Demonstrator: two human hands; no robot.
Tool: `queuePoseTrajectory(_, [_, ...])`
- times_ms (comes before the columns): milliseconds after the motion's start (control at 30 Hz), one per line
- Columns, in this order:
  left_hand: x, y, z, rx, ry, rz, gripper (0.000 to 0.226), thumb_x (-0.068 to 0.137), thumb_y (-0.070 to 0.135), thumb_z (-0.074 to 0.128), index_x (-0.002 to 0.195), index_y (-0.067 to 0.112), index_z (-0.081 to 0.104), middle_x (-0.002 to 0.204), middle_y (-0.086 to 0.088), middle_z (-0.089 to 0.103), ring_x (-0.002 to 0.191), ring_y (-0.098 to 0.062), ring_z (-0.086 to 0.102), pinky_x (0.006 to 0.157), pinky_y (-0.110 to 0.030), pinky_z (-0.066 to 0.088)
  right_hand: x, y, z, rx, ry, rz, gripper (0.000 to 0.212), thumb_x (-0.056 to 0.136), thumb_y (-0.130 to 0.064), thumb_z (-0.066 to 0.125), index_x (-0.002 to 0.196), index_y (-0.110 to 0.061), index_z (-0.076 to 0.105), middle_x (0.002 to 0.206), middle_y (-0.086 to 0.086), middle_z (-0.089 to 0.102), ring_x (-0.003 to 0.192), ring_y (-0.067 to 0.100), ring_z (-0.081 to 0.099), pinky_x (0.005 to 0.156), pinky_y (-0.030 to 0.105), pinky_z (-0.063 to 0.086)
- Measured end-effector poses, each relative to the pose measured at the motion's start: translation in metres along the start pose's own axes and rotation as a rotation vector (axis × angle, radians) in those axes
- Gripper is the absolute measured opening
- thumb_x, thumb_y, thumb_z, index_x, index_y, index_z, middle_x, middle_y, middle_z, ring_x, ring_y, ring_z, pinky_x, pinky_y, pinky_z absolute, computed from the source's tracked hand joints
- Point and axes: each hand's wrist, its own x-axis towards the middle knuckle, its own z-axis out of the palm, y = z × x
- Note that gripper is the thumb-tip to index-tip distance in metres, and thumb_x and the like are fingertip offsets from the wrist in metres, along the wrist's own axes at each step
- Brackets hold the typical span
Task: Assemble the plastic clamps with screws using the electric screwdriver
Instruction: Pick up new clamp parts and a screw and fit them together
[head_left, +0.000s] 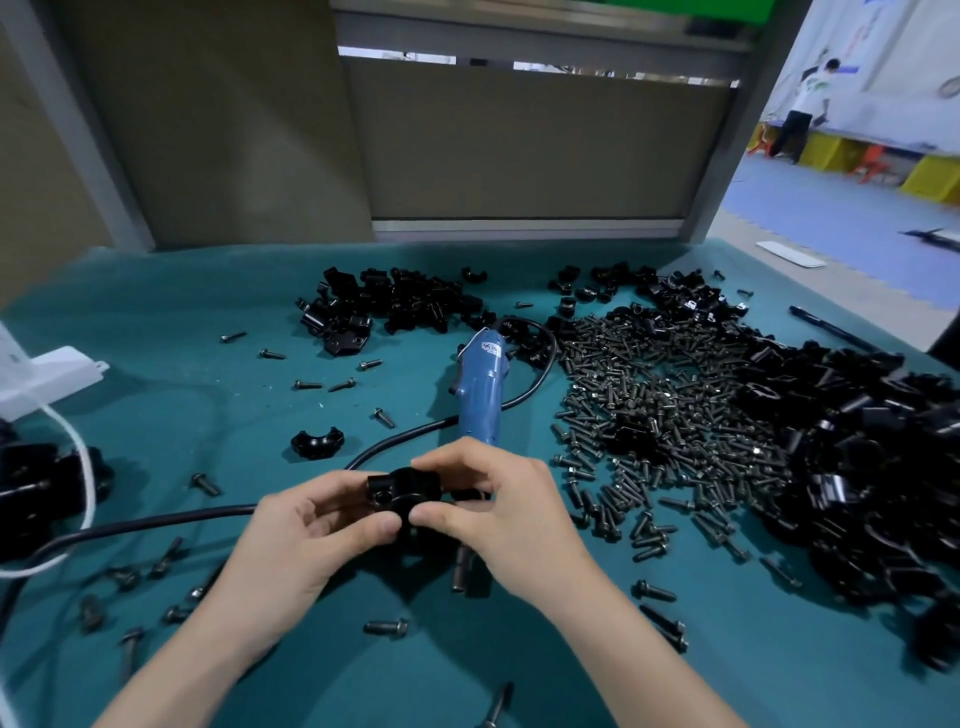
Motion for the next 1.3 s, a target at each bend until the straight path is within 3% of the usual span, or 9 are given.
queuePoseTrajectory(233, [0.000, 0.000, -0.001, -0.005, -0.012, 0.025, 0.036, 0.059, 0.010, 0.075, 0.095, 0.009, 0.073, 0.094, -0.007, 0.076, 0.082, -0.014, 0.071, 0.075, -0.016, 0.055, 0.001, -0.001, -0.002, 0.005, -0.023, 0.012, 0.029, 0.075, -0.003, 0.081, 0.092, -0.024, 0.069, 0.095, -0.006, 0.070, 0.090, 0.002, 0.065, 0.081, 0.021, 0.055])
queuePoseTrajectory(467, [-0.001, 0.002, 0.001, -0.011, 0.001, 0.022, 0.029, 0.056, 0.012, 0.076, 0.083, 0.022, 0.079, 0.086, -0.004, 0.076, 0.076, -0.009, 0.071, 0.068, -0.012, 0.053, 0.002, -0.013, -0.013, -0.037, -0.053, -0.013, 0.031, 0.074, -0.010, 0.082, 0.093, -0.032, 0.071, 0.093, -0.011, 0.072, 0.089, -0.001, 0.066, 0.079, 0.013, 0.051])
queuePoseTrajectory(533, [-0.001, 0.003, 0.002, -0.022, 0.018, 0.009, 0.029, 0.055, 0.012, 0.076, 0.080, 0.028, 0.079, 0.084, -0.002, 0.077, 0.073, -0.009, 0.071, 0.065, -0.012, 0.053, 0.015, -0.016, -0.040, -0.177, 0.122, -0.025, 0.026, 0.078, -0.015, 0.077, 0.090, -0.037, 0.070, 0.090, -0.016, 0.072, 0.082, -0.004, 0.066, 0.074, 0.007, 0.049])
queuePoseTrajectory(633, [-0.001, 0.003, 0.003, -0.014, 0.020, -0.014, 0.025, 0.061, 0.006, 0.077, 0.077, 0.025, 0.079, 0.082, -0.003, 0.076, 0.071, -0.010, 0.071, 0.062, -0.012, 0.052, 0.043, -0.014, -0.091, -0.682, 0.330, 0.139, 0.014, 0.088, -0.012, 0.068, 0.094, -0.024, 0.073, 0.092, -0.011, 0.069, 0.073, 0.000, 0.060, 0.068, 0.007, 0.046])
queuePoseTrajectory(733, [0.000, 0.002, 0.001, -0.019, 0.025, -0.037, 0.027, 0.070, -0.006, 0.074, 0.083, 0.018, 0.077, 0.084, -0.007, 0.076, 0.071, -0.012, 0.072, 0.062, -0.012, 0.052, 0.061, 0.009, -0.109, -0.974, 0.176, 0.336, 0.010, 0.089, -0.010, 0.067, 0.091, -0.012, 0.077, 0.093, 0.005, 0.074, 0.083, 0.019, 0.067, 0.081, 0.031, 0.056])
queuePoseTrajectory(833, [0.000, 0.004, 0.002, -0.040, 0.027, -0.057, 0.026, 0.067, -0.002, 0.076, 0.085, 0.017, 0.076, 0.084, -0.007, 0.076, 0.071, -0.013, 0.072, 0.061, -0.012, 0.053, 0.063, 0.023, -0.104, -1.067, 0.149, 0.350, 0.010, 0.089, -0.009, 0.066, 0.088, -0.010, 0.076, 0.090, 0.014, 0.073, 0.091, 0.028, 0.066, 0.080, 0.040, 0.057])
queuePoseTrajectory(1033, [-0.003, 0.006, 0.001, -0.044, 0.015, -0.061, 0.025, 0.058, 0.015, 0.077, 0.082, 0.022, 0.077, 0.084, -0.005, 0.077, 0.073, -0.014, 0.073, 0.063, -0.013, 0.053, 0.073, 0.027, -0.103, -1.136, 0.139, 0.393, 0.014, 0.091, -0.005, 0.056, 0.096, -0.005, 0.070, 0.093, 0.015, 0.069, 0.090, 0.033, 0.064, 0.083, 0.044, 0.056])
queuePoseTrajectory(1200, [-0.004, 0.009, 0.000, -0.022, -0.012, -0.046, 0.025, 0.057, 0.022, 0.078, 0.080, 0.029, 0.079, 0.084, -0.001, 0.077, 0.075, -0.012, 0.073, 0.065, -0.013, 0.053, 0.076, 0.023, -0.097, -1.320, 0.009, 0.463, 0.022, 0.094, -0.005, 0.048, 0.109, -0.008, 0.064, 0.119, 0.012, 0.056, 0.124, 0.034, 0.037, 0.106, 0.046, 0.030])
queuePoseTrajectory(1300, [-0.004, 0.007, 0.001, -0.011, -0.022, -0.032, 0.027, 0.057, 0.023, 0.078, 0.081, 0.034, 0.078, 0.084, 0.001, 0.077, 0.075, -0.009, 0.072, 0.066, -0.013, 0.052, 0.069, 0.006, -0.089, -1.244, 0.069, 0.318, 0.018, 0.099, -0.008, 0.043, 0.113, -0.006, 0.054, 0.119, 0.013, 0.055, 0.119, 0.032, 0.043, 0.094, 0.038, 0.037])
